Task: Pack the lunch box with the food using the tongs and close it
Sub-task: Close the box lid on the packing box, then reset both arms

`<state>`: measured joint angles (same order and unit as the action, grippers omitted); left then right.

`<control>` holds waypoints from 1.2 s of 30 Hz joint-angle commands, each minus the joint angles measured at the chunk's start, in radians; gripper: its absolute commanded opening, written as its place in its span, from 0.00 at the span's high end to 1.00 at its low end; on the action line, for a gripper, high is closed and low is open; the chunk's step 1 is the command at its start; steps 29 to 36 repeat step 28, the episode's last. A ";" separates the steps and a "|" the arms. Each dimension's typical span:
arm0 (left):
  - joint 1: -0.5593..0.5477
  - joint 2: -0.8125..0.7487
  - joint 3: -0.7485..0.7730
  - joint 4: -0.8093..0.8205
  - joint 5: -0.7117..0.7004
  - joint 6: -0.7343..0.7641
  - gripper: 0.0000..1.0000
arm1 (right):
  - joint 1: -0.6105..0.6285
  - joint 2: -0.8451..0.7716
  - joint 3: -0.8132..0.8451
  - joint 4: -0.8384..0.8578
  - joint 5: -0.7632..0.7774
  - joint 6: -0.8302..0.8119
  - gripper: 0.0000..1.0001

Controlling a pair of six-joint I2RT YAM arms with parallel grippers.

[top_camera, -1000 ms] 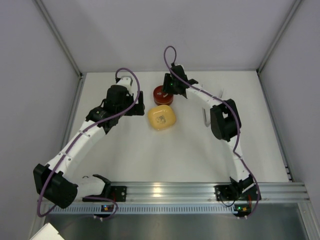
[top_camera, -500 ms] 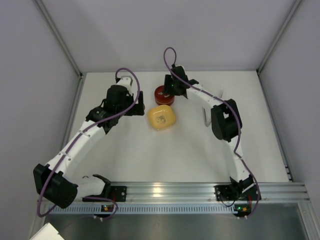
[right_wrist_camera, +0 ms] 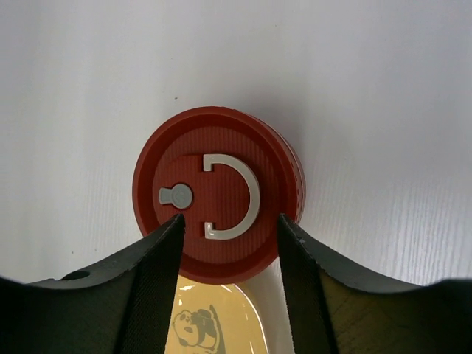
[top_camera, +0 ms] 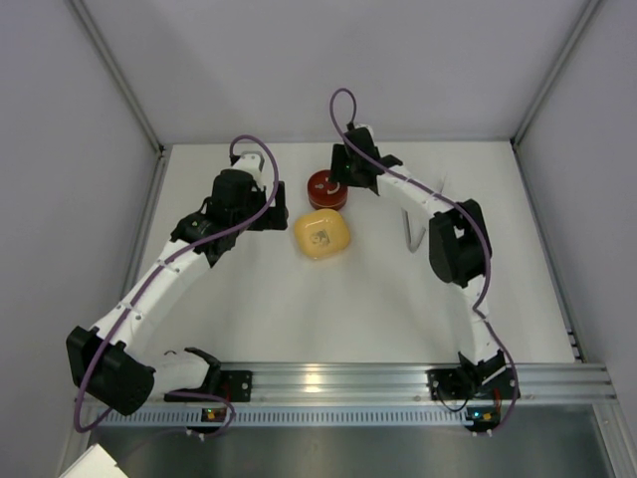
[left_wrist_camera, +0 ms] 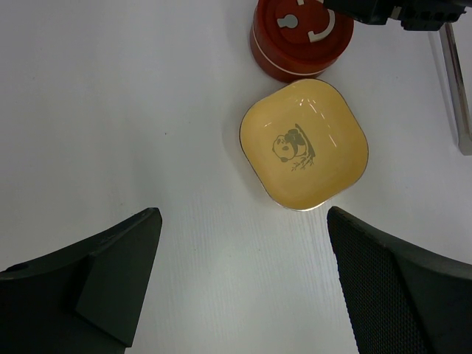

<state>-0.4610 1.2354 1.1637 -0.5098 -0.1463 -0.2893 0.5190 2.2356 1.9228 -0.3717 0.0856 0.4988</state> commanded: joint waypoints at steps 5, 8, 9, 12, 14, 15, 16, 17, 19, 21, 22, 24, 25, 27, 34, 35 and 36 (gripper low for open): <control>0.001 -0.004 -0.001 0.007 -0.018 0.006 0.01 | -0.016 -0.270 -0.158 0.050 0.086 -0.034 0.35; 0.001 -0.005 -0.001 0.007 -0.030 0.009 0.01 | -0.016 -0.427 -0.305 0.115 0.105 -0.039 0.13; 0.001 -0.005 0.002 0.007 -0.033 0.010 0.01 | -0.016 -0.467 -0.335 0.126 0.108 -0.051 0.01; 0.001 -0.008 0.008 0.001 -0.036 0.009 0.01 | -0.017 -0.644 -0.480 0.125 0.152 -0.075 0.00; -0.001 -0.016 0.004 0.002 -0.045 0.010 0.01 | -0.016 -0.787 -0.603 0.123 0.171 -0.088 0.00; 0.001 -0.023 -0.002 0.004 -0.047 0.012 0.01 | -0.016 -0.839 -0.642 0.123 0.172 -0.091 0.01; 0.001 -0.027 -0.002 0.004 -0.052 0.013 0.01 | -0.016 -0.940 -0.688 0.125 0.172 -0.092 0.01; 0.001 -0.028 0.001 0.002 -0.053 0.016 0.01 | -0.014 -0.988 -0.770 0.123 0.180 -0.094 0.01; 0.001 -0.033 -0.001 0.004 -0.055 0.016 0.01 | -0.014 -1.132 -0.844 0.113 0.213 -0.091 0.01; 0.001 -0.034 -0.001 0.005 -0.052 0.015 0.01 | -0.014 -1.218 -0.927 0.079 0.242 -0.083 0.01; 0.001 -0.034 -0.002 0.007 -0.050 0.015 0.01 | -0.014 -1.287 -0.964 0.065 0.265 -0.083 0.01; 0.001 -0.037 -0.002 0.007 -0.049 0.015 0.01 | -0.014 -1.340 -0.985 0.018 0.287 -0.085 0.01; -0.001 -0.037 -0.002 0.008 -0.047 0.015 0.01 | -0.014 -1.376 -0.998 0.008 0.299 -0.088 0.00; -0.001 -0.036 -0.002 0.010 -0.044 0.012 0.01 | -0.016 -1.393 -1.001 -0.016 0.316 -0.094 0.00; 0.001 -0.036 -0.002 0.010 -0.041 0.012 0.01 | -0.016 -1.400 -0.998 -0.019 0.324 -0.097 0.01; 0.001 -0.036 -0.002 0.010 -0.041 0.012 0.01 | -0.016 -1.400 -0.998 -0.019 0.324 -0.097 0.01; 0.001 -0.036 -0.002 0.010 -0.041 0.012 0.01 | -0.016 -1.400 -0.998 -0.019 0.324 -0.097 0.01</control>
